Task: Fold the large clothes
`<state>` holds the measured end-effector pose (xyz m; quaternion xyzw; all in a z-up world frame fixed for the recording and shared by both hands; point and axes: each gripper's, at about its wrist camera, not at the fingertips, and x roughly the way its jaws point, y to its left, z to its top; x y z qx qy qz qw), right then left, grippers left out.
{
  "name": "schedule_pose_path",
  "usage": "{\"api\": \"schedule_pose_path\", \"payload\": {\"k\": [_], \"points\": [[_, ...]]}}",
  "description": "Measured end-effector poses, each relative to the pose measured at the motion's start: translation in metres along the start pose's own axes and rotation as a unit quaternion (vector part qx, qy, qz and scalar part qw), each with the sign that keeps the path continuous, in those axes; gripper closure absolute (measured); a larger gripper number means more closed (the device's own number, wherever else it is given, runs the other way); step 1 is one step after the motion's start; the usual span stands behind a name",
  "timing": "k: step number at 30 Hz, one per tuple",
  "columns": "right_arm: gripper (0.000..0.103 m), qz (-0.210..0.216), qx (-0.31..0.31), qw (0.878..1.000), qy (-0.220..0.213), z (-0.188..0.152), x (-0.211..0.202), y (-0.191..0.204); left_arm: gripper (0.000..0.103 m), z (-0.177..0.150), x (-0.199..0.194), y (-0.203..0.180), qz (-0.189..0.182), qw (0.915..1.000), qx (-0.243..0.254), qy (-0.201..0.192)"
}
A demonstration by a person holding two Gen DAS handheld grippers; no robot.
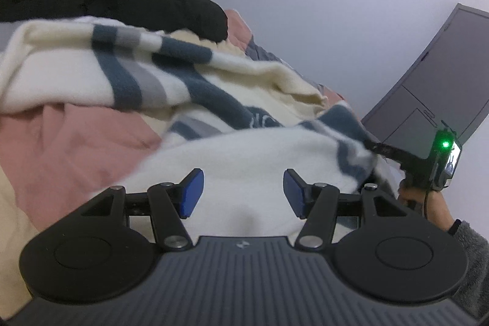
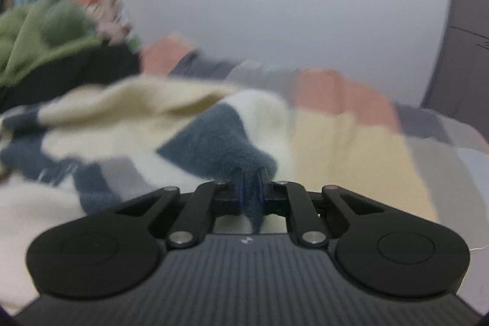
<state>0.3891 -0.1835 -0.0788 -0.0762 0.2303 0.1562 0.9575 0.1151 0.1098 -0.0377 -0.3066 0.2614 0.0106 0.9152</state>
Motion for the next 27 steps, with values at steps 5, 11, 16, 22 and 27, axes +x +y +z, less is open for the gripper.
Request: {"api": "schedule_pose_path", "payload": {"k": [5, 11, 16, 22, 27], "points": [[0.095, -0.090, 0.058, 0.994, 0.012, -0.004, 0.016, -0.067, 0.040, -0.005, 0.009, -0.007, -0.002, 0.9997, 0.024, 0.006], [0.100, -0.136, 0.163, 0.974, 0.080, -0.050, 0.050, -0.140, 0.040, -0.013, 0.031, -0.016, 0.000, 0.9984, 0.049, 0.029], [0.097, -0.105, 0.179, 0.977, 0.048, -0.060, 0.029, -0.145, 0.040, -0.017, 0.044, -0.022, 0.011, 0.9968, 0.068, 0.040], [0.096, -0.028, 0.156, 0.987, 0.005, -0.033, -0.018, -0.100, 0.040, -0.022, 0.047, -0.023, 0.027, 0.9954, 0.078, 0.049], [0.096, 0.074, 0.142, 0.987, 0.022, -0.036, -0.043, -0.042, 0.040, -0.024, 0.041, -0.023, 0.035, 0.9949, 0.082, 0.047]]}}
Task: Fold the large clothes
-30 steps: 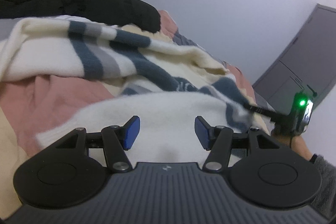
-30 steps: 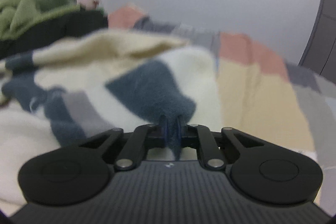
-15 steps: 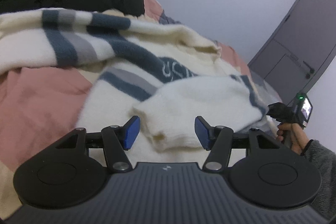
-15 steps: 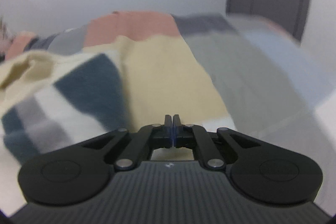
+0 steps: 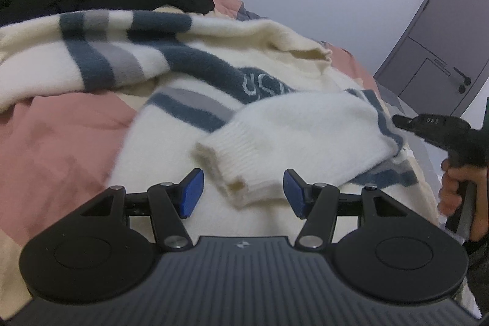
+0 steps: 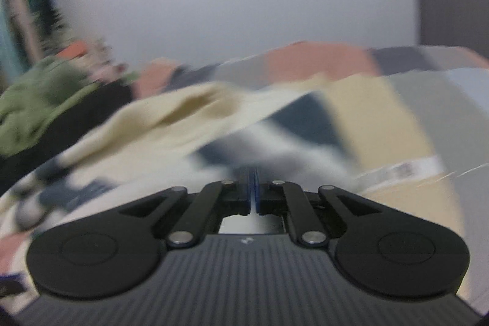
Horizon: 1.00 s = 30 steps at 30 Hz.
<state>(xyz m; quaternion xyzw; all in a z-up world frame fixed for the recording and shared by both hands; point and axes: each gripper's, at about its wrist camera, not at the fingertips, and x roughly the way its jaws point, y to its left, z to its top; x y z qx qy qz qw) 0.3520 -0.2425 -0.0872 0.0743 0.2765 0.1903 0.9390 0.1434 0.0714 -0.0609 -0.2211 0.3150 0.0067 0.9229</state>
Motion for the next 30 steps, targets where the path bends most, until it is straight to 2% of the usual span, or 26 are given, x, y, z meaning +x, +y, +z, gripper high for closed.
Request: {"api": "schedule_pose_path", "payload": {"k": [3, 5, 8, 15, 24, 25, 26, 28, 30], "points": [[0.096, 0.040, -0.042, 0.998, 0.031, -0.020, 0.003, 0.033, 0.040, -0.001, -0.004, 0.000, 0.002, 1.0000, 0.001, -0.002], [0.097, 0.049, -0.073, 0.995, 0.056, -0.033, 0.018, 0.048, 0.040, -0.001, -0.005, 0.001, 0.004, 1.0000, 0.002, -0.004], [0.097, 0.043, -0.076, 0.992, 0.089, -0.051, 0.037, 0.053, 0.040, 0.000, -0.005, 0.005, 0.012, 0.9999, -0.002, -0.005], [0.096, 0.043, -0.066, 0.994, 0.082, -0.043, 0.016, 0.057, 0.040, 0.003, -0.014, 0.008, 0.020, 0.9997, -0.003, -0.016], [0.095, 0.055, -0.065, 0.994, 0.064, -0.053, -0.047, 0.082, 0.039, 0.010, -0.045, 0.003, 0.040, 0.9977, 0.022, -0.051], [0.087, 0.064, -0.056, 0.995, 0.060, -0.054, -0.056, 0.085, 0.039, 0.010, -0.048, 0.003, 0.044, 0.9974, 0.026, -0.051], [0.063, 0.072, -0.048, 0.995, 0.058, -0.056, -0.063, 0.088, 0.039, 0.010, -0.050, 0.002, 0.050, 0.9970, 0.032, -0.049], [0.034, 0.088, -0.037, 0.994, 0.051, -0.060, -0.076, 0.092, 0.039, 0.011, -0.054, 0.002, 0.061, 0.9956, 0.050, -0.052], [0.034, 0.087, -0.042, 0.994, 0.047, -0.068, -0.092, 0.099, 0.039, 0.014, -0.054, 0.005, 0.079, 0.9936, 0.069, -0.042]]}}
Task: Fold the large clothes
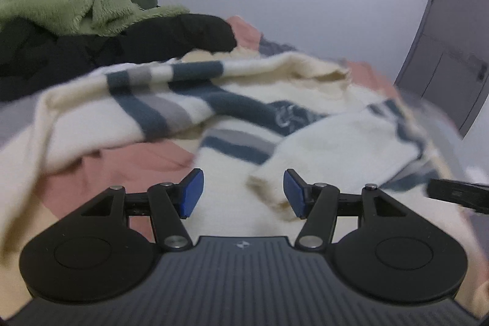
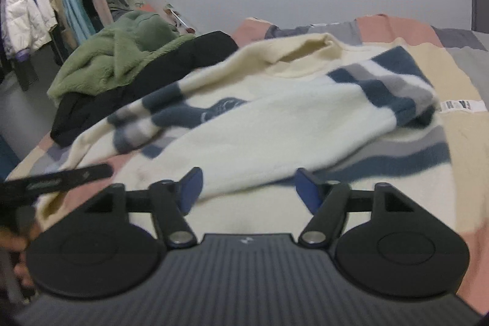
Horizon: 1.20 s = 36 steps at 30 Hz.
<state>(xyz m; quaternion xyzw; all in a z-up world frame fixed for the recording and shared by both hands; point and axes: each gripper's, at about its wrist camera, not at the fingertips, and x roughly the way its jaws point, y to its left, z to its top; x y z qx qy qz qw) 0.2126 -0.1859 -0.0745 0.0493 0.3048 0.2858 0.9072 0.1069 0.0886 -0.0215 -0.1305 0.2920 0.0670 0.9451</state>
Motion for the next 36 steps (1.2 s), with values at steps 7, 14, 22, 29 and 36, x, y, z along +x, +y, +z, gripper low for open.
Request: {"api": "schedule_pose_path", "payload": {"k": [7, 14, 22, 29, 36], "points": [[0.021, -0.006, 0.052, 0.998, 0.017, -0.032, -0.033, -0.001, 0.039, 0.010, -0.004, 0.033, 0.069, 0.9975, -0.002, 0.011], [0.020, -0.025, 0.051, 0.998, 0.020, -0.035, -0.030, -0.008, 0.039, 0.035, -0.007, 0.089, 0.124, 0.9904, -0.038, 0.048], [0.020, -0.023, 0.069, 0.997, 0.022, -0.030, -0.014, -0.026, 0.039, 0.048, -0.019, 0.136, 0.196, 0.9779, -0.027, 0.068], [0.020, -0.032, 0.104, 0.993, 0.041, -0.028, 0.004, -0.050, 0.041, 0.035, 0.009, 0.144, 0.250, 0.9611, -0.013, 0.117], [0.020, -0.032, 0.105, 0.993, 0.037, -0.024, 0.006, -0.055, 0.077, 0.026, 0.036, 0.134, 0.307, 0.9362, 0.007, 0.170]]}}
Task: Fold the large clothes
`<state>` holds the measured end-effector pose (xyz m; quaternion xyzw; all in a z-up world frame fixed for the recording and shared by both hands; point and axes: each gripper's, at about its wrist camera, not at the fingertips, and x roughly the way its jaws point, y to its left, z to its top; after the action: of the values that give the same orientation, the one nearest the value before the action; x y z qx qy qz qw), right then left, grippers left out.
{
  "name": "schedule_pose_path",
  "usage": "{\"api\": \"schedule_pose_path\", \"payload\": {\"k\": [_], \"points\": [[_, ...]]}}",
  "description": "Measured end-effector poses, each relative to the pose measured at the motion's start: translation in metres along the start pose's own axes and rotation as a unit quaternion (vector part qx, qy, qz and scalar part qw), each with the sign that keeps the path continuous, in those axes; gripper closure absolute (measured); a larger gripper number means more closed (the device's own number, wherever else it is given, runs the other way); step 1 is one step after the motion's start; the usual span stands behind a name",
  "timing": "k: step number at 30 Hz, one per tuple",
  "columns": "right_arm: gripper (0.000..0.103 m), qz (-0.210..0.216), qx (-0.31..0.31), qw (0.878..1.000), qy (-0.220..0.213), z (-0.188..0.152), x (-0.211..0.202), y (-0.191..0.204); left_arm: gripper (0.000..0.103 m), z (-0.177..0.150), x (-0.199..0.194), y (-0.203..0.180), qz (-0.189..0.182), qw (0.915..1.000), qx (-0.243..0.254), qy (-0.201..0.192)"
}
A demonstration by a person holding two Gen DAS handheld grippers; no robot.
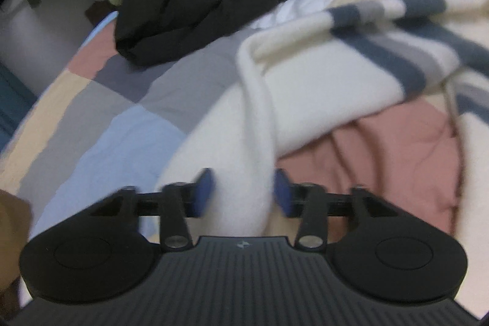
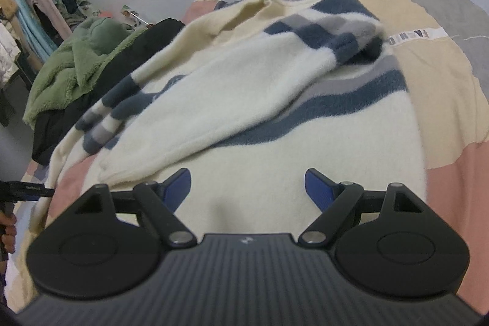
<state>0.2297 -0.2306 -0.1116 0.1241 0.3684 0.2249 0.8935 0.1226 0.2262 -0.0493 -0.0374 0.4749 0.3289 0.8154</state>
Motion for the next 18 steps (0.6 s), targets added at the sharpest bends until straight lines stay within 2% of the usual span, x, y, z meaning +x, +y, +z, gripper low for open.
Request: {"api": "schedule_pose_path", "payload": {"k": [2, 6, 10, 13, 18], "points": [[0.020, 0.001, -0.003, 1.000, -0.002, 0.001, -0.002, -0.001, 0.093, 0.000, -0.006, 0.003, -0.001, 0.9999, -0.011, -0.010], [0.020, 0.007, -0.012, 1.000, -0.007, 0.002, -0.007, -0.001, 0.096, 0.010, -0.040, 0.019, -0.008, 0.9969, -0.054, -0.056], [0.020, 0.009, -0.015, 1.000, -0.009, 0.003, -0.011, 0.000, 0.096, 0.032, -0.096, 0.032, -0.065, 0.9899, -0.078, -0.099], [0.020, 0.014, -0.013, 1.000, -0.012, 0.002, -0.017, 0.000, 0.097, 0.044, -0.151, 0.030, -0.116, 0.9802, -0.073, -0.143], [0.020, 0.014, -0.010, 1.000, -0.022, 0.000, -0.027, -0.003, 0.097, 0.052, -0.238, -0.004, -0.205, 0.9562, -0.021, -0.208]]}}
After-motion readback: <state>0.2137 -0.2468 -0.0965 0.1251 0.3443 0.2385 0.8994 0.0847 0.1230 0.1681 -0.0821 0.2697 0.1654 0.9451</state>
